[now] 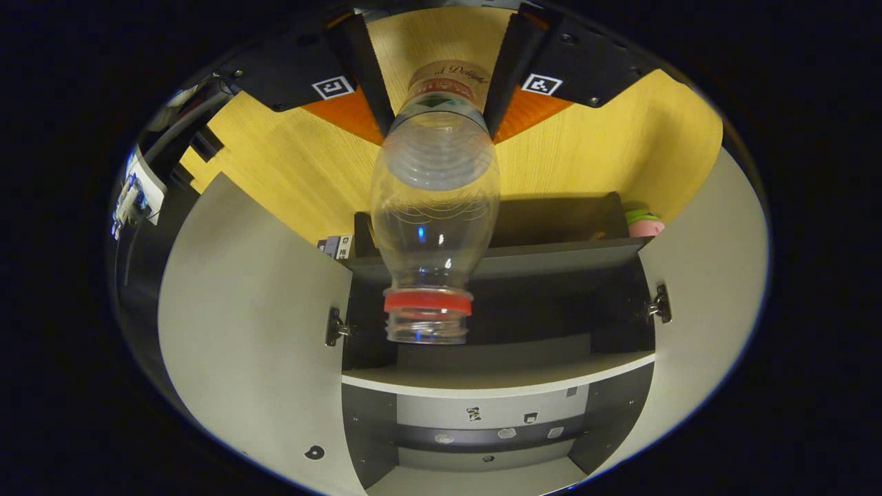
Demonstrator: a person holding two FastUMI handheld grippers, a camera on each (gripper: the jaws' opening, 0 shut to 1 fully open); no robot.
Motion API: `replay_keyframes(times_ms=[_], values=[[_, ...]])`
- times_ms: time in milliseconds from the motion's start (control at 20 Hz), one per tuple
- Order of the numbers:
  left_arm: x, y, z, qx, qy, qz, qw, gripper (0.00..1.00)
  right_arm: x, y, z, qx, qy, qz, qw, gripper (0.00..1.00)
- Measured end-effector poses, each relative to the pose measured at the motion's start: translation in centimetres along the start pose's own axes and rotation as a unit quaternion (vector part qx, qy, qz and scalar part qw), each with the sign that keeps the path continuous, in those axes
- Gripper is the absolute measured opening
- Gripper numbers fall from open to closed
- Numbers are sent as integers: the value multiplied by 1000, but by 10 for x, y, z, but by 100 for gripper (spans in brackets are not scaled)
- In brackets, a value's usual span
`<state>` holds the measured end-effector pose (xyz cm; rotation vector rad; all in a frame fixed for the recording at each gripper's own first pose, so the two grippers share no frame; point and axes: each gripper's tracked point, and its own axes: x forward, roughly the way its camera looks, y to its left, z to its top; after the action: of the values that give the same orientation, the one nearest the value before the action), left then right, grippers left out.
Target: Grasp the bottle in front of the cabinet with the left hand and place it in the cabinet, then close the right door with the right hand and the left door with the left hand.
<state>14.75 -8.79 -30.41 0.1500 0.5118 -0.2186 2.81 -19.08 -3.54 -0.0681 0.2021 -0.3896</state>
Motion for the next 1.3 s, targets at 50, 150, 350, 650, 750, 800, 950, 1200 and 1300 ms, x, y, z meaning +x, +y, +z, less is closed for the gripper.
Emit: replay_keyframes(times_ms=[50,150,350,650,750,800,950,1200,1300], values=[[-6,0,12,-2,-1,-1,1000,74,0,-2,-1,4,-1,3,1000,96],[-18,0,39,-8,-7,-7,1000,74,0,-4,-2,12,-1,10,1000,96],[-38,4,98,-21,-9,-21,1000,74,-3,-6,-9,18,4,26,999,96],[-54,23,192,-44,-49,-28,997,74,-11,-15,-22,21,7,34,999,96],[-53,32,215,-44,-57,-25,997,74,-13,-19,-22,28,4,33,999,96],[-55,33,226,-45,-58,-28,997,74,-12,-21,-23,32,2,32,999,96],[-54,35,262,-29,-75,-30,996,74,-13,-24,-25,39,2,31,999,96],[-45,34,309,-2,-90,-34,995,74,-11,-34,-25,48,0,18,999,96],[-38,34,330,17,-101,-30,994,73,-11,-40,-26,49,2,11,999,96]])
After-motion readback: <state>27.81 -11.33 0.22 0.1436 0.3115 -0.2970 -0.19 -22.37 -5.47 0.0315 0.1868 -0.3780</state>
